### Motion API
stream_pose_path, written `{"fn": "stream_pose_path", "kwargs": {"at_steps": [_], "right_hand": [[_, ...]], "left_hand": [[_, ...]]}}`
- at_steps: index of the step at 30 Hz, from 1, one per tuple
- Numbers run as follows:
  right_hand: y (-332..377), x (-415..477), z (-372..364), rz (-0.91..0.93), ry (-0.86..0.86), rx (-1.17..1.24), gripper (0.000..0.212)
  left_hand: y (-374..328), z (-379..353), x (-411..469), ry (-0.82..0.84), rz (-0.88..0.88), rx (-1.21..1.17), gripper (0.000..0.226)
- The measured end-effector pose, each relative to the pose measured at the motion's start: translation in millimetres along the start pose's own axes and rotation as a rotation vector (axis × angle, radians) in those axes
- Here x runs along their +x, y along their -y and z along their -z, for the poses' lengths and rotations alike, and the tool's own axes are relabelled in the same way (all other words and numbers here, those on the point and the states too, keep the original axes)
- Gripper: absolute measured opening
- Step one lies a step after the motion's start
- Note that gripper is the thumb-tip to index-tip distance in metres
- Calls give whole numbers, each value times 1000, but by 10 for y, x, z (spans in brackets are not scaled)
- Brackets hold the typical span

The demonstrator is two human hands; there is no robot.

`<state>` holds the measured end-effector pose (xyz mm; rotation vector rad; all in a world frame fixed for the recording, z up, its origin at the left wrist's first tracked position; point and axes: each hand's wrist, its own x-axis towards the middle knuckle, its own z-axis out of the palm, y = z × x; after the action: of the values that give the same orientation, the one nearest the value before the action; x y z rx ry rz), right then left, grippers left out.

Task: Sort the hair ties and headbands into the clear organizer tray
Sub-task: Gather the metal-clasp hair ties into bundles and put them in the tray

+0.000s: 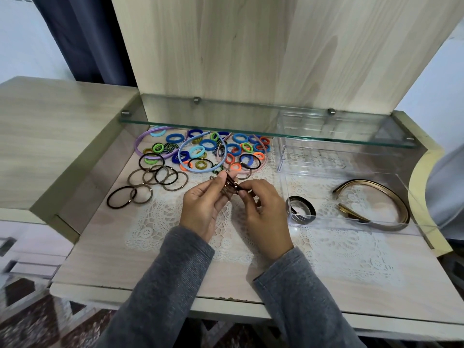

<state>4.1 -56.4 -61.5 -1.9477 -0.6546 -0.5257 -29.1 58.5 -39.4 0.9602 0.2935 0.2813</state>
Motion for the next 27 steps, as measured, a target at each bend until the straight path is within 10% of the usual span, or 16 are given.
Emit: {"fn": "stream_pose_path", "kwargs": {"at_steps": [27], "right_hand": [[50, -5, 4, -38, -79, 20, 9]], "left_hand": [[6, -21, -20, -63, -57, 32, 22]]}}
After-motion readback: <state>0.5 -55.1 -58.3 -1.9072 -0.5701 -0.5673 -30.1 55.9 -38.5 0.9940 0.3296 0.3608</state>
